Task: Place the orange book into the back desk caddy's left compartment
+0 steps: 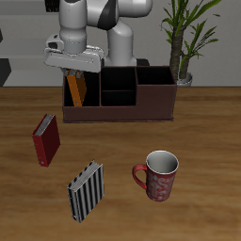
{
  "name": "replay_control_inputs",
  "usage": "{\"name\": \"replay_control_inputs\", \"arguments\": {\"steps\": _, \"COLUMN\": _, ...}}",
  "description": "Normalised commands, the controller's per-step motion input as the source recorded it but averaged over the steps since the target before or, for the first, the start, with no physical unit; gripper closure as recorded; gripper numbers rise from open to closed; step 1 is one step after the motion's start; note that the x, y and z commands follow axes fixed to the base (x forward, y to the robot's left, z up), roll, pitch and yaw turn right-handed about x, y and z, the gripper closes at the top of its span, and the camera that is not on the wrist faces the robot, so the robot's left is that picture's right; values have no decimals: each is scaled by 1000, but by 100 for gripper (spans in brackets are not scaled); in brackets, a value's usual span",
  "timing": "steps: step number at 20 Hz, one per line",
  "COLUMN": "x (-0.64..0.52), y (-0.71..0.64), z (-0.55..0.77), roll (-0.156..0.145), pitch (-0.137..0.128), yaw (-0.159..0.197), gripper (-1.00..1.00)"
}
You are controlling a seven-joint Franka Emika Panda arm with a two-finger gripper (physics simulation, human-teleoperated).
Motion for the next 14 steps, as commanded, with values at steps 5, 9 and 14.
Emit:
{"name": "replay_control_inputs", "arguments": {"steps": 5, "x": 13, "y": -39, "z": -23, "roll": -8, "pitch": 24, "yaw": -20, "gripper": -100}}
{"name": "replay_control_inputs", "arguments": {"steps": 9, "x": 24, "y": -8, "z": 124, "roll": -5, "pitch": -11, "yaw": 1, "gripper": -100}}
{"name": "replay_control_inputs", "arguments": {"steps": 14, "x": -15, "y": 21, "z": 200, "roll": 8, "pitch": -33, "yaw": 10, "gripper": -100}}
